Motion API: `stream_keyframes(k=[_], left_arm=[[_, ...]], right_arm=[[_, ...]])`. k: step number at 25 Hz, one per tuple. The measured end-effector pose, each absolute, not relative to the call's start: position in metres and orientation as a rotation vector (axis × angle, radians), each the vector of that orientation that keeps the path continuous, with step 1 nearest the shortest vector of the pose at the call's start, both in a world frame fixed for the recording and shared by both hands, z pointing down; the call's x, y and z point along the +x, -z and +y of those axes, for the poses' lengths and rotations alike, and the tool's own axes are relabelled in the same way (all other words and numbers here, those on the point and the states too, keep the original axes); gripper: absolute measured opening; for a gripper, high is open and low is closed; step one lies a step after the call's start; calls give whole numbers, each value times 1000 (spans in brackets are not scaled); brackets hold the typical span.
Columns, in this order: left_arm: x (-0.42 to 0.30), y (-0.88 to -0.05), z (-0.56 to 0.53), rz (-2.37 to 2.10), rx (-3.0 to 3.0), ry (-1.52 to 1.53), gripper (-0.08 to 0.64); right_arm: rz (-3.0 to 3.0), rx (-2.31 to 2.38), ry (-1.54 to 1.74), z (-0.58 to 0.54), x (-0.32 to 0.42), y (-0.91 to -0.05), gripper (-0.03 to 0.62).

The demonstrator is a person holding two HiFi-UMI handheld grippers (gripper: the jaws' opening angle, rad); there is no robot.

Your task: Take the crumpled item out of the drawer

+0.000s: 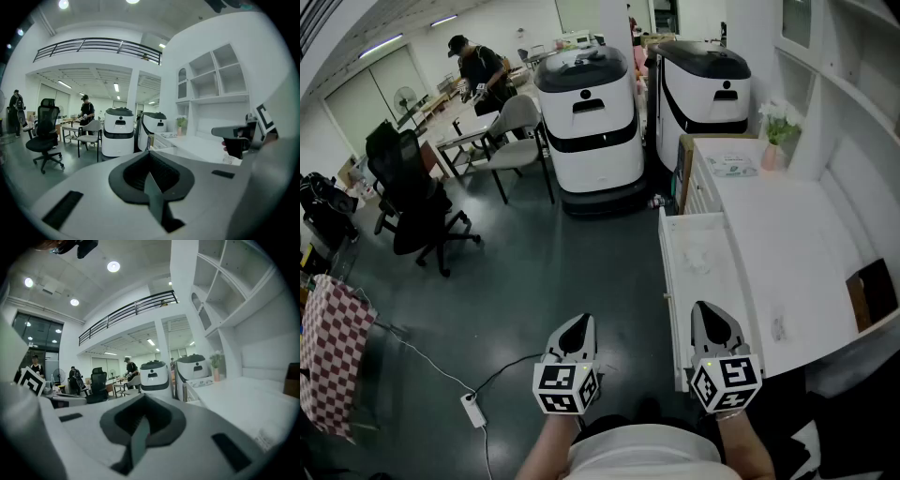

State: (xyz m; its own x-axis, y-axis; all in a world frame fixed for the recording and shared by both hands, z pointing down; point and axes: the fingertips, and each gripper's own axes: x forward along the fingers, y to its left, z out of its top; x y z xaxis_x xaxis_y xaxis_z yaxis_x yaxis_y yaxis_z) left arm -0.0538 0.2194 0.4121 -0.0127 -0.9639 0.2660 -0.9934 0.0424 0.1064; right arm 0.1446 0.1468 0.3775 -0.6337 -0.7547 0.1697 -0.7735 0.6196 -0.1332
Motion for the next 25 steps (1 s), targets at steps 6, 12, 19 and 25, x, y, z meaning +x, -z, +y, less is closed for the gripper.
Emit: stream_keyframes(k=[6,12,19,25], left_arm=[[-47,-417,220,-2053,1995,-173,-6],[-41,-418,223,-2054,1985,-168,-6],[-38,-424,222,-2047,1961,-176,-6],[-41,-432,212,-2018,1954,-213,-6]], right_arm=[[-2758,1275,-366,150,146,-384,2],[-2764,1296,-352,150,152,-381,2],[-2693,1358,-343,138,165,-388,3],[-2664,1308,-409,126,160,-402,70]])
